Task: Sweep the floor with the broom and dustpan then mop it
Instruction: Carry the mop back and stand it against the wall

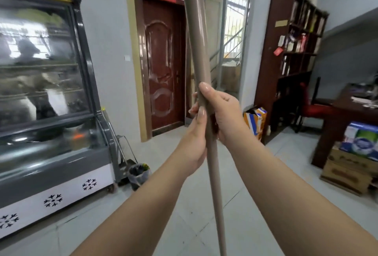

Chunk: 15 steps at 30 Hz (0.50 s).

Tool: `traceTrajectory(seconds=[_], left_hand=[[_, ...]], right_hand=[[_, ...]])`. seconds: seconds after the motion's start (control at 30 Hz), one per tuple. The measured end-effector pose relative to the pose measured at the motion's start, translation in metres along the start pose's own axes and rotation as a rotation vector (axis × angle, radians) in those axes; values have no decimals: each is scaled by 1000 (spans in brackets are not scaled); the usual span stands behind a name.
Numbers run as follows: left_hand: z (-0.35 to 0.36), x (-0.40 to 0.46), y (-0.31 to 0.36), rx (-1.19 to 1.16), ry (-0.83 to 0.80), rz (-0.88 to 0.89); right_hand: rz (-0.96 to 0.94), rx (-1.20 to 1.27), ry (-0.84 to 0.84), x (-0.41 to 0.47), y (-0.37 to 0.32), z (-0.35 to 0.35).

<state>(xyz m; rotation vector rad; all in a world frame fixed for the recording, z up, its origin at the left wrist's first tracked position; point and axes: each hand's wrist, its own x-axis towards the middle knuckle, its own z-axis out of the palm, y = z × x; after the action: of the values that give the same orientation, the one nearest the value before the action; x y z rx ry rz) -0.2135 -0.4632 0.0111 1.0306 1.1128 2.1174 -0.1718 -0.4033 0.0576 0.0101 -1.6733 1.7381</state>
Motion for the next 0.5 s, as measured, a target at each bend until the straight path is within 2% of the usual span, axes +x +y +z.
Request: traceTrajectory(seconds=[0.3, 0.5], left_hand=[[20, 233, -62, -294, -66, 27], [19, 357, -114, -218, -34, 86]], right_hand=[[-51, -83, 106, 195, 26, -107], [-18, -240, 70, 297, 51, -185]])
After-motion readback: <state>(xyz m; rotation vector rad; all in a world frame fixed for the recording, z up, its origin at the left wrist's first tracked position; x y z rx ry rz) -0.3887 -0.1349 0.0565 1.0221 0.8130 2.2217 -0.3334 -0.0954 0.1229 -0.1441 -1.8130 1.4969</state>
